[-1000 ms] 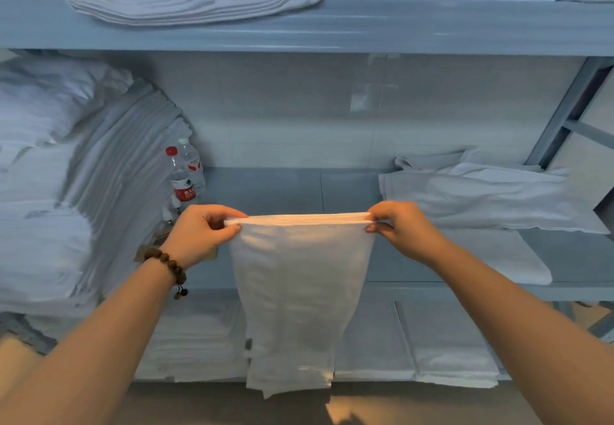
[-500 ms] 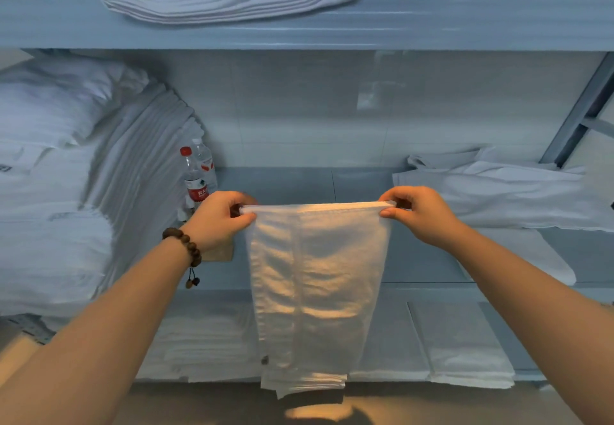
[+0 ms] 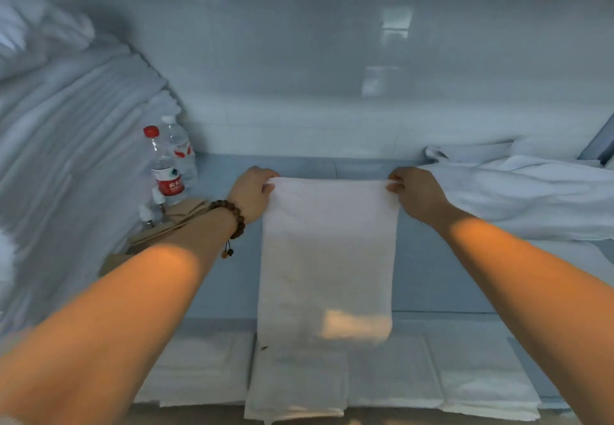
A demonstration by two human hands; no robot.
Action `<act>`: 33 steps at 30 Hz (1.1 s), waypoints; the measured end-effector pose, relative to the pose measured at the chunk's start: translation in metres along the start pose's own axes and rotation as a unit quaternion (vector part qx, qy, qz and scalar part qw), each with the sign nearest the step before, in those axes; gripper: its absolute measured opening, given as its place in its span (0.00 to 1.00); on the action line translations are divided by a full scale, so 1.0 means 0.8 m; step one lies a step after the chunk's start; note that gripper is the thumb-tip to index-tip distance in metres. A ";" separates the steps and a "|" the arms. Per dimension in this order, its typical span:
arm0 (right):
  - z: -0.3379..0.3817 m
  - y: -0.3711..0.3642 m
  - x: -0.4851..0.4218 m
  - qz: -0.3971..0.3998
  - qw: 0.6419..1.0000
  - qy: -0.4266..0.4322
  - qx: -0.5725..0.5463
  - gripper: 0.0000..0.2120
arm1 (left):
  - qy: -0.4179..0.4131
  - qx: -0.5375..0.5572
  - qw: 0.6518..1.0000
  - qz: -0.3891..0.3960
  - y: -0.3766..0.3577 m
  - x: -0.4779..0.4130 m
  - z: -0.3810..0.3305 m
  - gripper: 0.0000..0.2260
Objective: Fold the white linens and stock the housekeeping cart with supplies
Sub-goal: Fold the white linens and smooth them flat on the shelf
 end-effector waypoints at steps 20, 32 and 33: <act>-0.138 -0.229 -0.222 0.059 0.982 -0.076 0.163 0.12 | 0.144 -0.241 0.958 0.065 -0.209 -0.217 0.163 0.18; -0.040 -0.237 -0.069 0.122 0.984 0.019 0.131 0.24 | 0.062 -0.188 0.958 0.206 -0.256 -0.064 0.046 0.23; -0.035 -0.238 -0.049 0.140 0.981 0.013 0.132 0.25 | 0.064 -0.186 0.957 0.211 -0.258 -0.049 0.041 0.24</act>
Point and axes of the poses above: each hand's wrist, its own x-axis away from the middle knuckle, its own y-axis out of the back of the hand, z = x × y, the point moved 9 cm from there along -x, towards the middle knuckle, and after that the axes turned 12 degrees about z, right-handed, at the moved point
